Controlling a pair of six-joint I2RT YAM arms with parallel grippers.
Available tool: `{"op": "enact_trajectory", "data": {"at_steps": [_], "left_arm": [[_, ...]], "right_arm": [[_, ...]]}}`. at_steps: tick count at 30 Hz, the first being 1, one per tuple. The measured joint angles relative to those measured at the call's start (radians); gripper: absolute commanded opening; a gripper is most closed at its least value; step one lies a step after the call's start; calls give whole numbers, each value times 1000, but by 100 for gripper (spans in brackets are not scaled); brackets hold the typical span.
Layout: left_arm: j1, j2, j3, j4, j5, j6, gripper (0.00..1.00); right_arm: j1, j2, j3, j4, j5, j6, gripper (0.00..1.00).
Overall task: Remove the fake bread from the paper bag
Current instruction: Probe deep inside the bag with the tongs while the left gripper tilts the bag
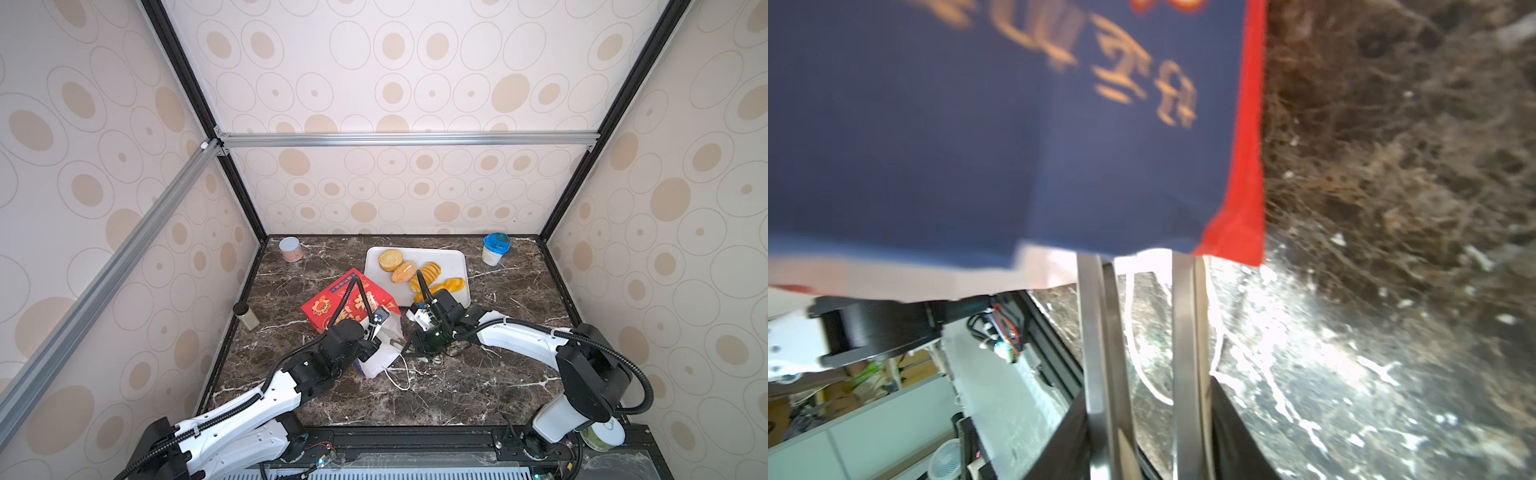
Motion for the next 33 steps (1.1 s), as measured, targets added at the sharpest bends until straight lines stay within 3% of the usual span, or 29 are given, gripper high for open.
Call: {"op": "enact_trajectory", "data": {"at_steps": [9, 21, 33], "left_arm": [[0, -78, 1, -26, -42, -9, 0], [-33, 4, -10, 63, -68, -25, 0], [-111, -38, -7, 11, -101, -21, 0]], "right_arm": [[0, 138, 26, 54, -54, -35, 39], [0, 288, 204, 64, -123, -54, 39], [0, 300, 201, 79, -147, -66, 38]]}}
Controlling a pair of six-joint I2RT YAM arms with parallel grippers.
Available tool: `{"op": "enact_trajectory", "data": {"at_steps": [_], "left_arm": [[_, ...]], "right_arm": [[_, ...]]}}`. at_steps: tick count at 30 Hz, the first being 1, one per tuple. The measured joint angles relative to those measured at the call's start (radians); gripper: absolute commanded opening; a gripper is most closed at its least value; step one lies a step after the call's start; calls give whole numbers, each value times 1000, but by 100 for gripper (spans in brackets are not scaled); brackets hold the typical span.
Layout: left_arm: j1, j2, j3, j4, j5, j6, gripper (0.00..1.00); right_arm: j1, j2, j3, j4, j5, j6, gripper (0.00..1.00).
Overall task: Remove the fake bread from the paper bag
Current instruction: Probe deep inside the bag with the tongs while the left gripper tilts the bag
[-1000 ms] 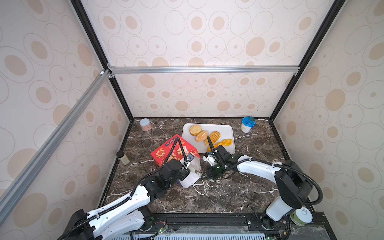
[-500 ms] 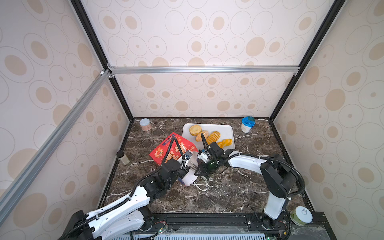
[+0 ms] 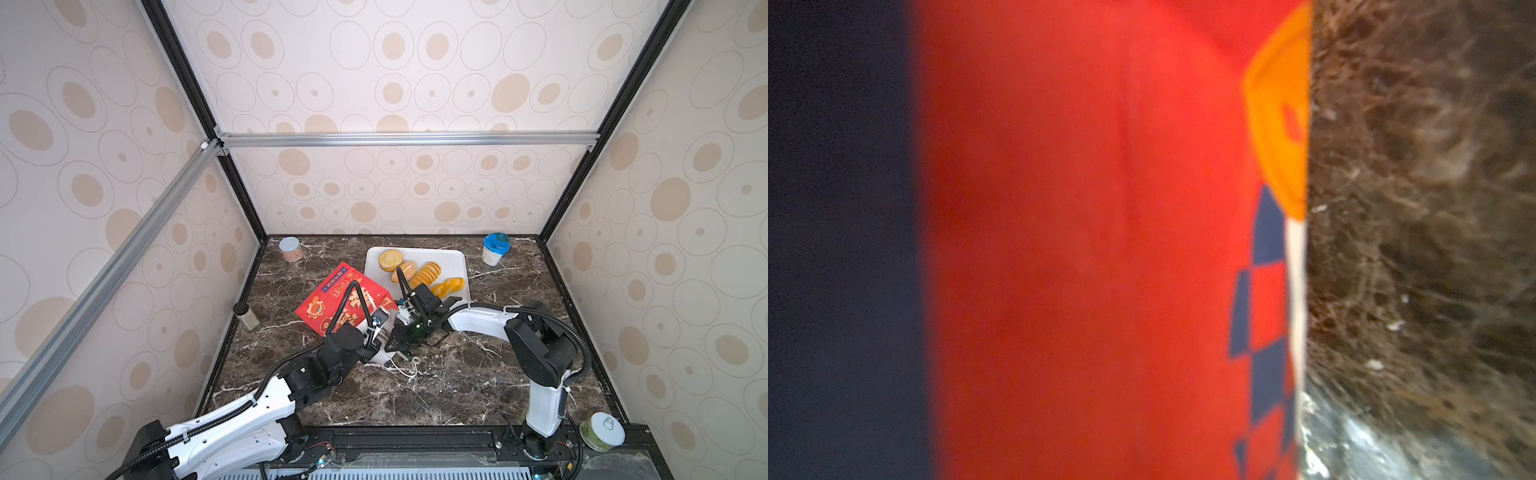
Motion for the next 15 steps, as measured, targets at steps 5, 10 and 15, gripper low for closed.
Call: {"op": "enact_trajectory", "data": {"at_steps": [5, 10, 15], "left_arm": [[-18, 55, 4, -8, -10, 6, 0], [-21, 76, 3, -9, -15, 3, 0], [-30, 77, 3, -23, -16, -7, 0]], "right_arm": [[0, 12, -6, 5, -7, 0, 38], [0, 35, -6, 14, -11, 0, 38], [-1, 42, -6, 17, -17, -6, 38]]}}
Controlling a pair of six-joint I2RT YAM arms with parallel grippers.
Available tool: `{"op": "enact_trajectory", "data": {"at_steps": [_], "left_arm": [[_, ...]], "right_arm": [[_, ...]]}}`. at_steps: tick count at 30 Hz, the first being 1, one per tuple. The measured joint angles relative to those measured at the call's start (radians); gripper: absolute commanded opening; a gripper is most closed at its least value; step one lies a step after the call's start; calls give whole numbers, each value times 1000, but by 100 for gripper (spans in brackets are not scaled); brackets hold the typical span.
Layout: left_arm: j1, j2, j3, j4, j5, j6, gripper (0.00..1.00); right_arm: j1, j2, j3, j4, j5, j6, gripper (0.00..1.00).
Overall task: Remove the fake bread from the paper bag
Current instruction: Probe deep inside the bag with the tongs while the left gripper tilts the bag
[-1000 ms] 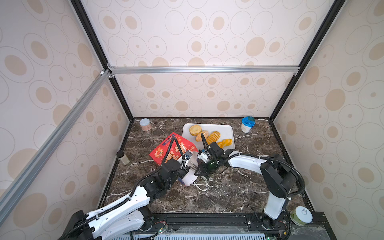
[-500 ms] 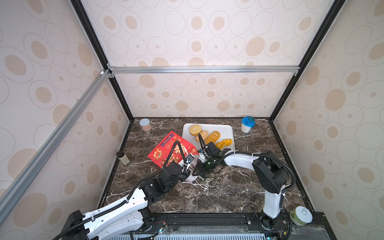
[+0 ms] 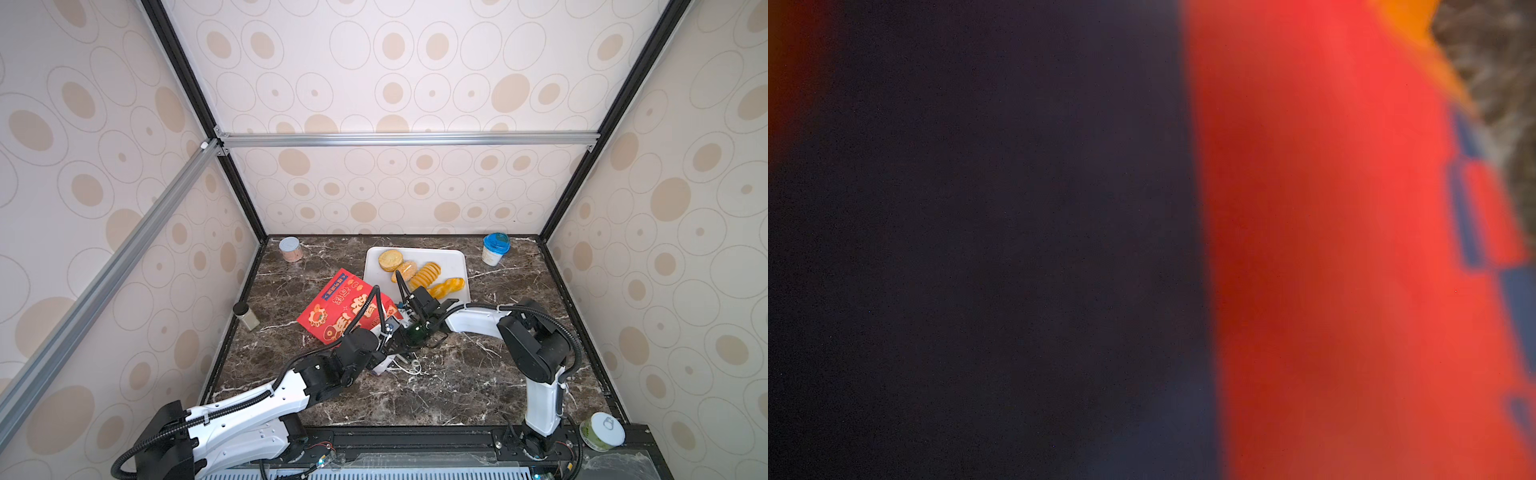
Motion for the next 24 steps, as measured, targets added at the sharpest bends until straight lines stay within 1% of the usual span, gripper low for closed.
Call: {"op": "enact_trajectory", "data": {"at_steps": [4, 9, 15, 19, 24], "left_arm": [[1, -77, -1, -15, -2, -13, 0], [-9, -87, -13, -31, 34, -49, 0], [-14, -137, -18, -60, 26, -53, 0], [-16, -134, -18, -75, 7, -51, 0], [-24, -100, -18, -56, -37, -27, 0]], "right_arm": [[0, 0, 0, 2, -3, -8, 38], [-2, 0, 0, 2, -1, -15, 38], [-3, -7, -18, 14, 3, -16, 38], [-4, -38, -44, 5, 7, -19, 38], [-7, -122, -79, -21, 10, -19, 38]]}}
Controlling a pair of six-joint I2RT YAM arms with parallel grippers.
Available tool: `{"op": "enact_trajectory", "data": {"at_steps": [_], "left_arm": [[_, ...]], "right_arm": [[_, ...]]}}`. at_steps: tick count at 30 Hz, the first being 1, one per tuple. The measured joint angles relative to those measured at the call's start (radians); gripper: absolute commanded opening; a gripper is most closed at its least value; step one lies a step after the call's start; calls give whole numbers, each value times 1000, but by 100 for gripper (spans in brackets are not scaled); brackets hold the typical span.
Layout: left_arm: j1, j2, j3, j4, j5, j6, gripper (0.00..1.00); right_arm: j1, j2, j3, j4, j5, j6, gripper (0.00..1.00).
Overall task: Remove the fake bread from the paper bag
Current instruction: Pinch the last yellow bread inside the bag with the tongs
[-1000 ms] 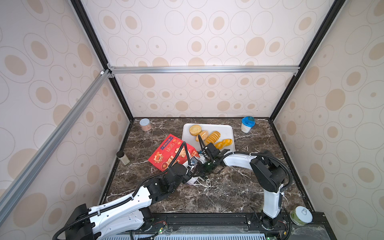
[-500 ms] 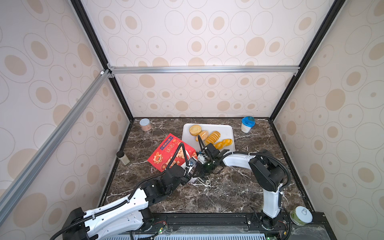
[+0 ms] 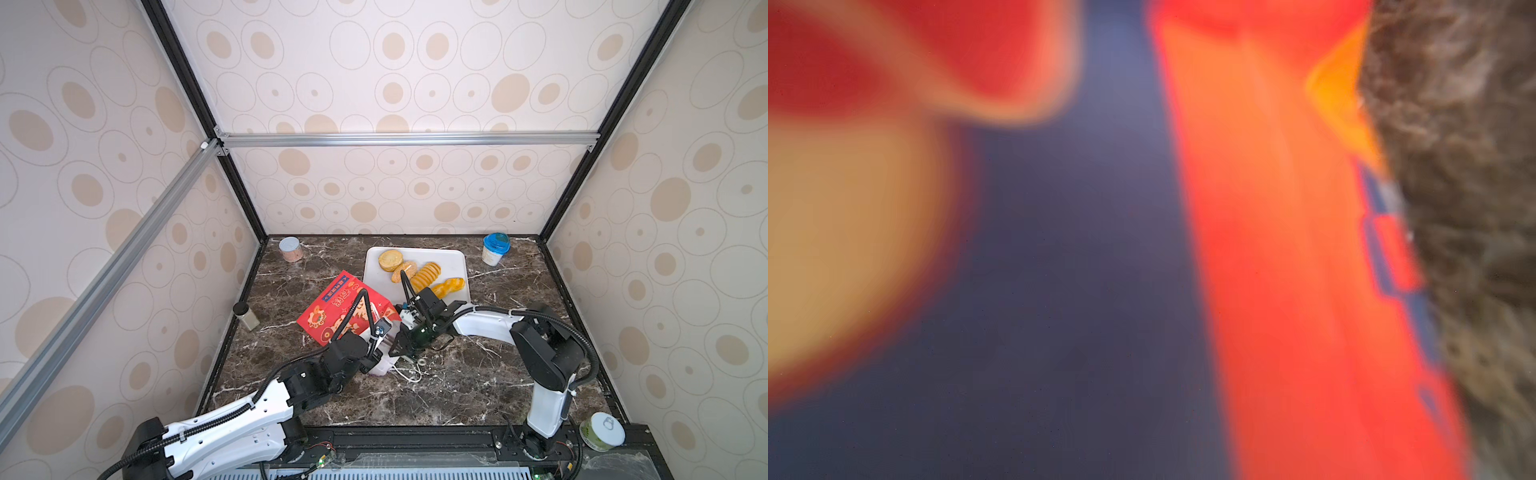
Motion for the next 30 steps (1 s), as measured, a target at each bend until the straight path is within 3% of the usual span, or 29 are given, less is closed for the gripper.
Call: {"op": "enact_trajectory", "data": {"at_steps": [11, 15, 25, 30], "left_arm": [[3, 14, 0, 22, -43, 84, 0], [9, 16, 0, 23, -42, 89, 0], [11, 30, 0, 28, -31, 92, 0], [11, 30, -1, 41, -22, 92, 0]], "right_arm": [[-13, -172, -29, -125, -10, -17, 39], [-61, -206, -92, -90, -89, 34, 41], [-97, -165, -102, -4, -243, 125, 47], [-97, -97, -45, -71, -263, 102, 48]]}}
